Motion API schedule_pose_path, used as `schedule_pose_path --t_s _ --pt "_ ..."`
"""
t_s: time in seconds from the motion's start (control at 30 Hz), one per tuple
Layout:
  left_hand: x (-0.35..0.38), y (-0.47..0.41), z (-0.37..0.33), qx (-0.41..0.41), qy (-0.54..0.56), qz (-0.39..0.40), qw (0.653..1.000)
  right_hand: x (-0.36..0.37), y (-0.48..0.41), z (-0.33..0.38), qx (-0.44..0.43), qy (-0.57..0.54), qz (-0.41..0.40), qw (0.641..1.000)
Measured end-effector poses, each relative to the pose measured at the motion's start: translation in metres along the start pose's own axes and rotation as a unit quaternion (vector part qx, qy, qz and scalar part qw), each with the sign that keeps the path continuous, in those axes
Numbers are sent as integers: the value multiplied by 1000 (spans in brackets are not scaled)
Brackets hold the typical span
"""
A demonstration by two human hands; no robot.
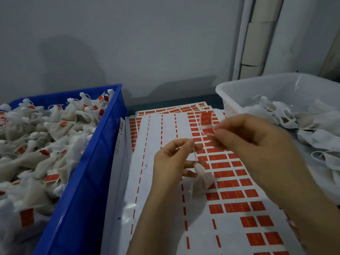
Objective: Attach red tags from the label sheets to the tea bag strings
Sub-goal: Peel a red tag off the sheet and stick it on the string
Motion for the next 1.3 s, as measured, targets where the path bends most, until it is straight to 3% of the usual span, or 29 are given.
schedule_pose_path --t_s 0.17,0.4,0.53,0.8,1.3 --pt "-5 -5 4 3 -1 -19 1000 40 -32 -39 26 -54 -8 998" --pt "-1 -6 9 4 5 -18 1000 49 -15 -89 142 -172 -17 975" --pt "-1 -3 9 8 18 -8 1000 52 -13 -76 114 -212 20 970" --pt "0 -6 12 -9 26 -10 1000 56 -11 -63 22 -128 43 991" --pt "5 -3 11 -38 74 10 996 58 -9 -69 32 -123 43 991"
Point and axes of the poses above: each hand's wrist, its own y-axis away from the middle knuckle, its own x-axis out of the palm, z = x × y, the point moved 9 cm from there along -y, towards the middle knuckle, and after that the axes turned 15 degrees about -z, right-handed, at the moved point
